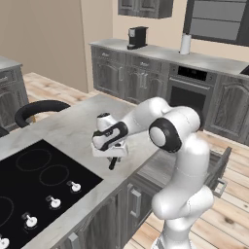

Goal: Pick the pizza cutter from the drawer and place it on the counter.

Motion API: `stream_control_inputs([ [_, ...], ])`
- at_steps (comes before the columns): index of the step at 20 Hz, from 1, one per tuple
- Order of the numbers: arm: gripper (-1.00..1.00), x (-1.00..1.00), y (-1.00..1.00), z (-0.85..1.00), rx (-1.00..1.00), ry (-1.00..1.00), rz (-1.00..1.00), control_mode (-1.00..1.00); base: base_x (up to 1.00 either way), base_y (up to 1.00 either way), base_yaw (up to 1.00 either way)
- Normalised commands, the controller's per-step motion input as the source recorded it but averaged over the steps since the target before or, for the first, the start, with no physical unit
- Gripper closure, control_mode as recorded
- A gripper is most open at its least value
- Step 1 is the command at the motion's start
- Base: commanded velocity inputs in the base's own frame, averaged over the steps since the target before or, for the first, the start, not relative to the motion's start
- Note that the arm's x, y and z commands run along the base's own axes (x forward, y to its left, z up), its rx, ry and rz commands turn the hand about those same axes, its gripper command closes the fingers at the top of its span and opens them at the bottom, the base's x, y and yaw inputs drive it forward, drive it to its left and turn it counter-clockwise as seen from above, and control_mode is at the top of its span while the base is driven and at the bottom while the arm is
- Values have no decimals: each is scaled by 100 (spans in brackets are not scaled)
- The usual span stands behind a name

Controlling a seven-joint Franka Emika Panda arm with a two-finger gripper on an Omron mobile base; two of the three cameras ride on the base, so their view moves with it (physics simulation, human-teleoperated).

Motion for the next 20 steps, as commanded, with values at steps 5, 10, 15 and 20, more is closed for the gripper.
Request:
stream_control_inputs([
  [5, -100, 10, -2, -3, -1, -13, -3, -100, 0, 0, 0],
  [10, -100, -51, -33, 15, 1, -10, 0, -100, 0, 0, 0],
  [15, -100, -91, -29, 31, 3, -17, 0, -100, 0, 0, 0],
  [20, -100, -100, -12, 63, 6, -24, 0, -100, 0, 0, 0],
])
